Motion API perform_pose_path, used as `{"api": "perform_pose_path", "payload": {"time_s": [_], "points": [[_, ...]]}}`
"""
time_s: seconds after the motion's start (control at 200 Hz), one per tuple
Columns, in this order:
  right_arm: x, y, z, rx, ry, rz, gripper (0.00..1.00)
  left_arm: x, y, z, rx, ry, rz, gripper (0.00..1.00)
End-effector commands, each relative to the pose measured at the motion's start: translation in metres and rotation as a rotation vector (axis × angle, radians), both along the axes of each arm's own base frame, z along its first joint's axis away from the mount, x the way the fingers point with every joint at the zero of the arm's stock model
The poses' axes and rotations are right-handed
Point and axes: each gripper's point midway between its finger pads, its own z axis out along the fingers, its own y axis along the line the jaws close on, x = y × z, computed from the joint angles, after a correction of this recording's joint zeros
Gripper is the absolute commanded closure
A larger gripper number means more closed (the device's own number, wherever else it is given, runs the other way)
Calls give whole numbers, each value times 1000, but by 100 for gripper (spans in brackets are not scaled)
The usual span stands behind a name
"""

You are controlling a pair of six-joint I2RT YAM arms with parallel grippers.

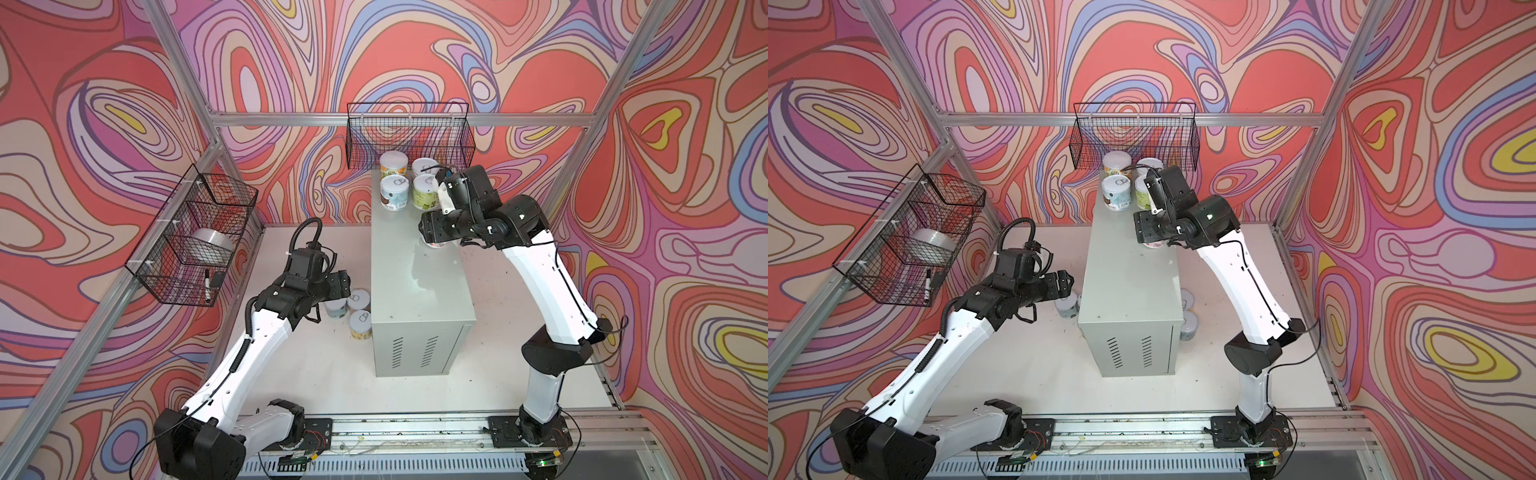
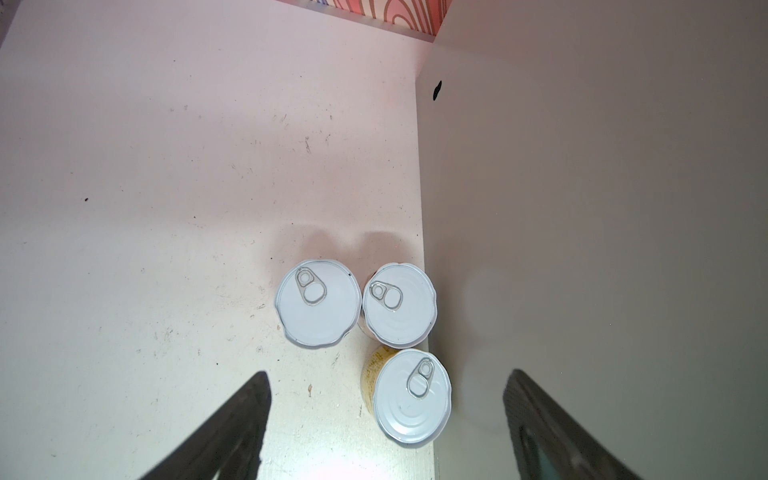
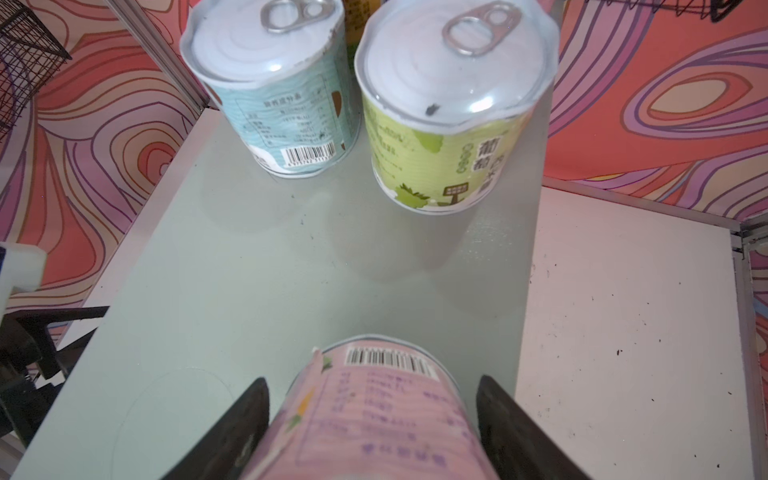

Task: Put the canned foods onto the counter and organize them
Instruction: 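Lower the pink can onto the cabinet top near the green-labelled can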

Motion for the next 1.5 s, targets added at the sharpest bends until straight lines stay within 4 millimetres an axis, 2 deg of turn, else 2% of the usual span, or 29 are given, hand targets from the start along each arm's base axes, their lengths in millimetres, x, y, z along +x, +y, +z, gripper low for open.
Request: {"api": "perform_pose_path", "payload": {"time_s": [0.0, 0.07, 0.17, 0.265, 0.376, 0.521, 0.656, 0.791, 0.871, 0.881, 0.906, 1.102, 1.257, 1.497], "points": [[-1, 4, -7, -18, 16, 21, 51, -5, 4, -6, 15, 24, 5, 12], [1, 7, -6, -11, 10, 26, 33, -4, 3, -7, 9, 29, 4, 12], [3, 10, -2, 2, -4, 37, 19, -3, 2, -7, 7, 31, 3, 12], [5, 13, 1, 13, -15, 47, 10, -3, 2, -6, 7, 27, 3, 11], [8, 17, 3, 23, -32, 55, 7, -3, 2, -5, 9, 23, 1, 11], [12, 18, 16, 51, -73, 47, 7, -2, 3, -6, 22, 27, -3, 11], [4, 18, 49, 108, -159, 79, 7, -1, 2, -5, 20, 24, -7, 10], [-7, 5, 73, 131, -219, 62, 7, 0, 1, -2, 14, 12, -11, 10], [-12, 0, 73, 137, -219, 52, 8, 1, -1, 0, 9, 6, -17, 10], [-18, -5, 80, 149, -233, 49, 8, 1, -1, 0, 8, 6, -17, 10], [-22, -9, 85, 161, -244, 46, 9, 1, -1, 1, 8, 5, -17, 10], [-55, -15, 80, 217, -209, 102, 14, 5, -2, 5, 11, -2, -24, 10], [-76, -13, 63, 267, -173, 162, 20, 5, -3, 5, 9, 14, -25, 11], [-79, -21, 35, 246, -127, 122, 28, -2, 1, 10, -3, -17, -6, 11]]}}
